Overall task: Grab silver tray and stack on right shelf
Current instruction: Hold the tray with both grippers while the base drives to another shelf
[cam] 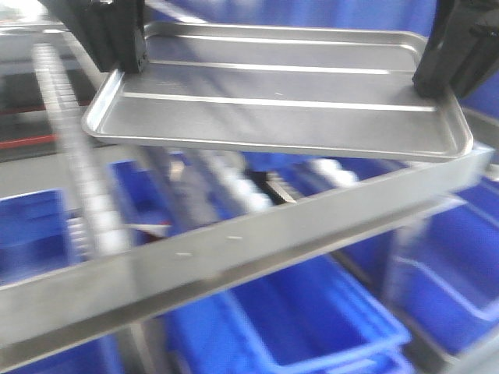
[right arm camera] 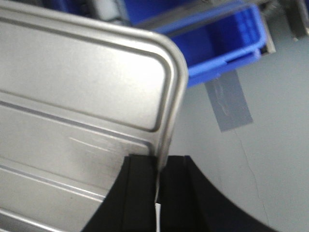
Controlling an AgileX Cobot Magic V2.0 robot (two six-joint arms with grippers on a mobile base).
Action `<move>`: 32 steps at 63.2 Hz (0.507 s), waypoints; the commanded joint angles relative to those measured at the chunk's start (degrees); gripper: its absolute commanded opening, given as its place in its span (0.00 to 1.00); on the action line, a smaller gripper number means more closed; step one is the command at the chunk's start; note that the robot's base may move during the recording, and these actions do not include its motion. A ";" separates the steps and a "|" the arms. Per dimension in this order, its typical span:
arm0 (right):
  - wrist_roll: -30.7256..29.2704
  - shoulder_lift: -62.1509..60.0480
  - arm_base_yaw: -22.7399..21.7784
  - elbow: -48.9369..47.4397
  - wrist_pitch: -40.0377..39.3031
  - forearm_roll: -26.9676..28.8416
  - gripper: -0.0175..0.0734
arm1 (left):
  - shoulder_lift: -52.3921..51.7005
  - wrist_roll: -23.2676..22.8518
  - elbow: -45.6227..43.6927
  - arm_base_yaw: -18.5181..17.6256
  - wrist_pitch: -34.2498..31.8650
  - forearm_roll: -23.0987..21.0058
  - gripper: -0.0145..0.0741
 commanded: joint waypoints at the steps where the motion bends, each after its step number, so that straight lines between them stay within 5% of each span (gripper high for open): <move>1: -1.90 -1.96 0.23 -2.22 -2.89 0.72 0.25 | -2.51 0.55 -2.10 -0.73 -3.08 -0.31 0.06; 32: -1.90 -1.96 0.23 -2.22 -2.89 0.72 0.25 | -2.51 0.55 -2.10 -0.73 -3.08 -0.31 0.06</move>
